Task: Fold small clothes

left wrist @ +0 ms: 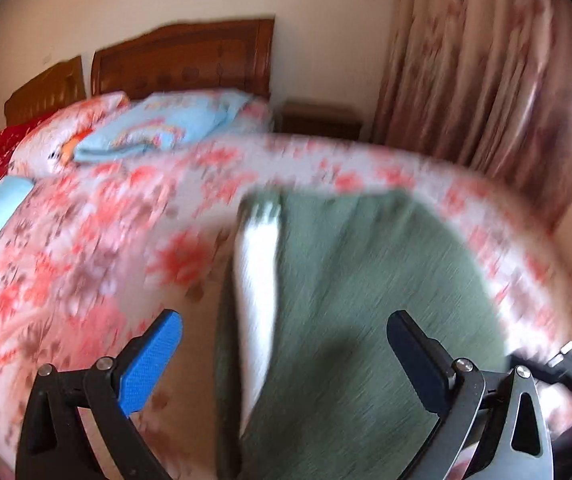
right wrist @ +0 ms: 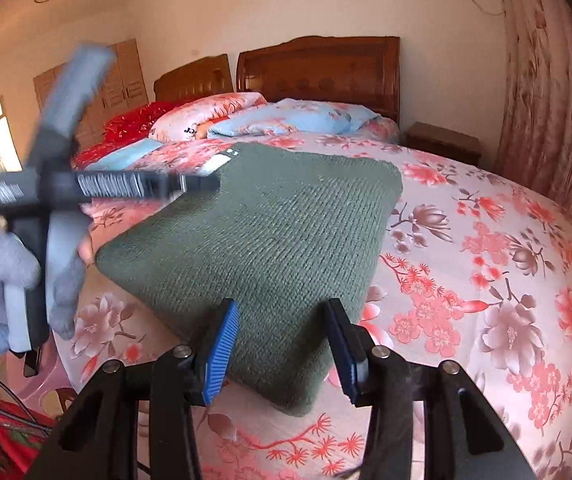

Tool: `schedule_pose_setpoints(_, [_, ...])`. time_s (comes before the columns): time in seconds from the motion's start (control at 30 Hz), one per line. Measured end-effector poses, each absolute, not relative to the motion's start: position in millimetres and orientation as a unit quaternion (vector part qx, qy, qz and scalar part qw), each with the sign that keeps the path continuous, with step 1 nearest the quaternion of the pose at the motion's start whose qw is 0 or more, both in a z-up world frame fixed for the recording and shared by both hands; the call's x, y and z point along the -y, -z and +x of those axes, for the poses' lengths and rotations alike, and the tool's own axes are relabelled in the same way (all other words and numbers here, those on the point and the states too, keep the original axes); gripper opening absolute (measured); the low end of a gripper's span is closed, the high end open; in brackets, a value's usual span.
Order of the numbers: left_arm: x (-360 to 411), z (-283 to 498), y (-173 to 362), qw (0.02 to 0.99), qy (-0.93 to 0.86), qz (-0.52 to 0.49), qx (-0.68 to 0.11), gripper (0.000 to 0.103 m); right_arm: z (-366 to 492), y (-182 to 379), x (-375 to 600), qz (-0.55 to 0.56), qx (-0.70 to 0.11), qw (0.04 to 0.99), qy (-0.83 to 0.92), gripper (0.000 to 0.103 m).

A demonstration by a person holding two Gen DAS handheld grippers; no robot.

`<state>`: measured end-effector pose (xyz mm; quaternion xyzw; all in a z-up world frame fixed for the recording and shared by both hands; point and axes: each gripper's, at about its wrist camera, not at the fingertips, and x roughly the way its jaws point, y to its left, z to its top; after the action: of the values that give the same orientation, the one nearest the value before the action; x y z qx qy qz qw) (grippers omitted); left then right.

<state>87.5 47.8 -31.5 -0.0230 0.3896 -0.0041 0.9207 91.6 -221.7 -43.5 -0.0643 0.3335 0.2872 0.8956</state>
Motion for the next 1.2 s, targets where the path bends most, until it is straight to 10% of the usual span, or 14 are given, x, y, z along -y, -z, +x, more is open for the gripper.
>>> schedule_pose_setpoints(0.27, [-77,-11,-27,0.976,0.030,-0.119,-0.178,0.103,37,14,265,-0.026,-0.280,0.917,-0.282,0.046])
schedule_pose_setpoints(1.2, [-1,-40,18,0.959,-0.059,0.048,-0.271,0.103,-9,4,280,-0.017,-0.221,0.960,-0.170,0.046])
